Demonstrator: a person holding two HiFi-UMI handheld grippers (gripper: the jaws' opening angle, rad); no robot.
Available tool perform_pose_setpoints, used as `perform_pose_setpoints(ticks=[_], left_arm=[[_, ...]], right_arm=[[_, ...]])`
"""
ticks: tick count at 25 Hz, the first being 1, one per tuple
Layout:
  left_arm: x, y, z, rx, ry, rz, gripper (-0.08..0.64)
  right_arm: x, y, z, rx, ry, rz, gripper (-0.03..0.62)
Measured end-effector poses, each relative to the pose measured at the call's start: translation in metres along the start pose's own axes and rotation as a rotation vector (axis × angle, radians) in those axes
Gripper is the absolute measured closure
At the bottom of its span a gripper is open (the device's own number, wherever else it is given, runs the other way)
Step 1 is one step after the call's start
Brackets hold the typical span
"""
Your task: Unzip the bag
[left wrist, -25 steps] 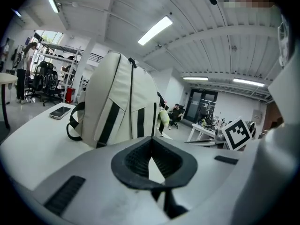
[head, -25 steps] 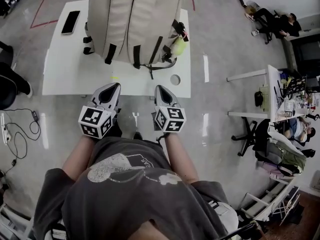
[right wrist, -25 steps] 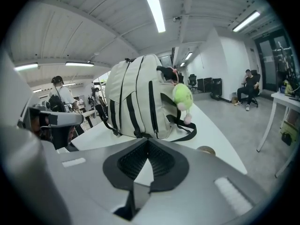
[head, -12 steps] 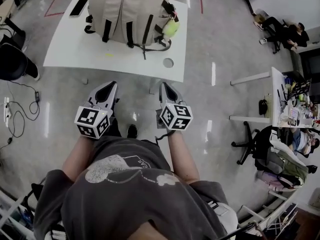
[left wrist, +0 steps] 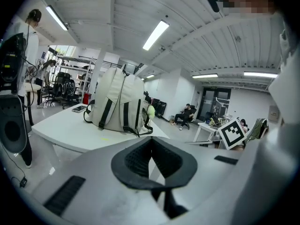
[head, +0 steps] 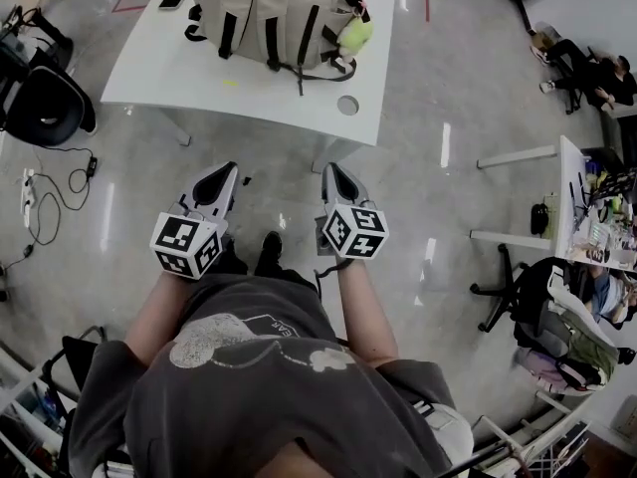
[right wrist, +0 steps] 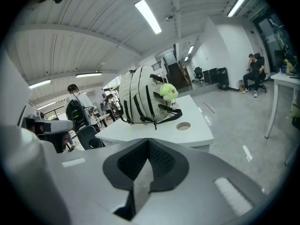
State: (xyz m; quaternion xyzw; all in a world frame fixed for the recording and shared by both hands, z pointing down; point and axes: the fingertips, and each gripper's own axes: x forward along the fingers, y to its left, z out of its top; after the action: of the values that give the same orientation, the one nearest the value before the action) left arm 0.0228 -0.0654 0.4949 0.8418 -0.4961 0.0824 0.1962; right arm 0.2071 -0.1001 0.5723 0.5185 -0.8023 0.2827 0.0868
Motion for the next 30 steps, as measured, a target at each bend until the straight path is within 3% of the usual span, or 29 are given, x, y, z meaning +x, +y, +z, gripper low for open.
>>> perform_pose_setpoints(ticks=[7, 13, 30], left_arm=[[-0.009, 0.002, -0.002, -0.02, -0.001, -0.014, 0.554], [-0.029, -0.005, -0.011, -0.027, -0.009, -0.078, 0.554], [-0.177, -0.003, -0.039, -0.009, -0.055, -0.131, 0.554]], right_arm=[[-0.001, 0.015, -0.008, 0.009, 0.01, 0.009, 0.592], [-0.024, 0.043, -0.017, -0.022, -0.009, -0.008, 0.592], [-0.118, 0.174, -0.065, -0.111, -0.07, -0.024, 0.592]])
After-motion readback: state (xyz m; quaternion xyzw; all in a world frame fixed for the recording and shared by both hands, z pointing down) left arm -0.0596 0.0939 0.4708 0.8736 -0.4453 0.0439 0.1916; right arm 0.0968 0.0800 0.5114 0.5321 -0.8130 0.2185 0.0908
